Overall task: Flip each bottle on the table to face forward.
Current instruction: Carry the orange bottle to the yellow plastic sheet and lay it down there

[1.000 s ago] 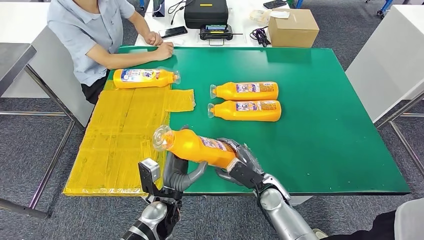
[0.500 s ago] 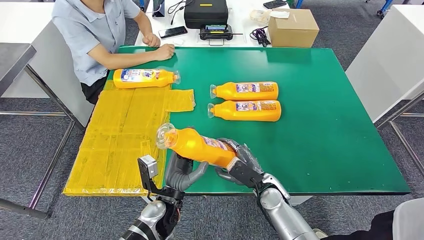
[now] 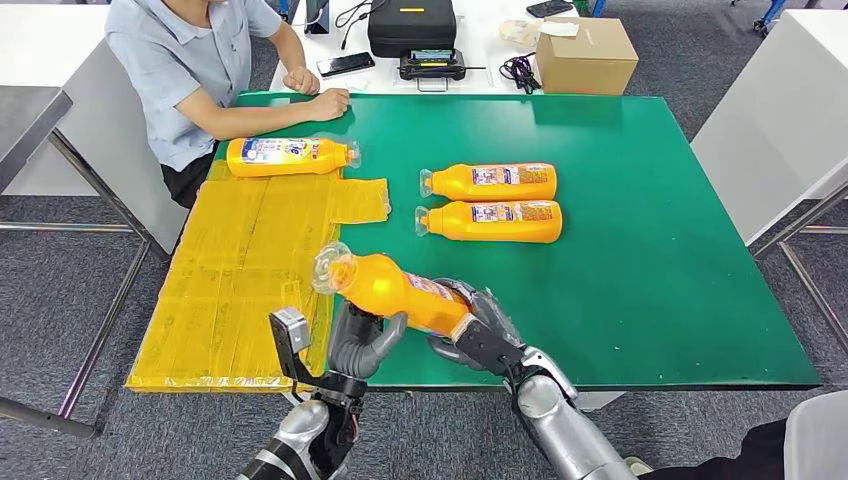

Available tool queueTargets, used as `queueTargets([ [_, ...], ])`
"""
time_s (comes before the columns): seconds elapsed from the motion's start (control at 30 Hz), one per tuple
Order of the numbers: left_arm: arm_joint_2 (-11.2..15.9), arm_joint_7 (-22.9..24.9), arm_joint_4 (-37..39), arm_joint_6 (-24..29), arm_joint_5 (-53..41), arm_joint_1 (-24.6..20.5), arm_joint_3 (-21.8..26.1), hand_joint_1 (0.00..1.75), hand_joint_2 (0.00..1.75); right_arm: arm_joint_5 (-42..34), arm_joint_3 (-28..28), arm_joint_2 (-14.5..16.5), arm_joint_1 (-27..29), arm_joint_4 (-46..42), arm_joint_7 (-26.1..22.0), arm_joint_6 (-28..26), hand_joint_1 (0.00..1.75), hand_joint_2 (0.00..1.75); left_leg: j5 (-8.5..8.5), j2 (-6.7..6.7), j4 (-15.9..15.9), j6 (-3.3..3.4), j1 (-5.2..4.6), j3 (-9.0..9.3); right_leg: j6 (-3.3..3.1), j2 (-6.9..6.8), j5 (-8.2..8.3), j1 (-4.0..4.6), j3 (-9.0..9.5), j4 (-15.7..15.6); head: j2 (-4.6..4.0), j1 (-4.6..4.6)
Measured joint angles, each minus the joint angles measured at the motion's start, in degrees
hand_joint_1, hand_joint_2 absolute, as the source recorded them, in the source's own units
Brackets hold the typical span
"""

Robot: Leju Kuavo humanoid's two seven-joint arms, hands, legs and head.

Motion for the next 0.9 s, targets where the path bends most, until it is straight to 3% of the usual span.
queueTargets([
  [0.03, 0.0, 0.21, -0.05, -0.27, 1.21, 0.0, 0.31, 1.75, 1.75, 0.02, 0.21, 0.22, -0.28, 0.55, -0.01, 0.13, 1.75, 1.75, 0.0, 0.0, 0.0, 0.0, 0.0, 0.0, 0.0, 0.0, 0.0, 0.0, 0.0, 0.0, 0.0, 0.01],
  [0.17, 0.0, 0.86, -0.46, -0.8, 4.6, -0.06, 1.47, 1.75, 1.75, 0.82, 1.42, 1.13, -1.59, 3.18, -0.01, 0.02, 1.74, 1.75, 0.01, 0.01, 0.0, 0.0, 0.0, 0.0, 0.0, 0.0, 0.0, 0.0, -0.01, 0.0, 0.0, 0.01],
  [0.6, -0.93, -0.09, -0.5, 5.49, 2.77, -1.16, 1.6, 1.75, 1.75, 3.33, 4.24, 2.81, -3.86, 7.0, 0.77, -3.42, 1.64, 1.75, 0.01, 0.01, 0.0, 0.0, 0.0, 0.0, 0.0, 0.0, 0.0, 0.0, -0.03, 0.0, 0.0, 0.01],
  [0.67, -0.95, -0.14, -0.5, 5.91, 2.57, -1.25, 1.59, 1.75, 1.75, 3.33, 4.49, 2.85, -4.06, 7.28, 0.95, -3.6, 1.47, 1.75, 0.01, 0.01, 0.0, 0.0, 0.0, 0.0, 0.0, 0.0, 0.0, 0.0, -0.03, 0.0, 0.0, 0.0],
  [0.8, -0.96, -0.51, -0.58, 8.89, 0.55, -1.27, 1.49, 1.75, 1.75, 3.38, 4.91, 2.86, -4.24, 7.91, 1.59, -4.57, 0.03, 1.75, 0.01, 0.01, 0.0, 0.0, 0.0, 0.0, 0.0, 0.0, 0.0, 0.0, -0.04, 0.0, 0.0, 0.0],
  [0.9, -0.96, -0.6, -1.35, 12.06, -1.63, -1.27, 1.07, 1.75, 1.75, 3.5, 5.07, 2.97, -4.21, 8.49, 2.21, -5.59, 0.0, 1.75, 0.01, 0.01, 0.0, 0.0, 0.0, -0.01, 0.0, 0.0, 0.0, 0.0, -0.04, 0.0, 0.0, 0.0],
])
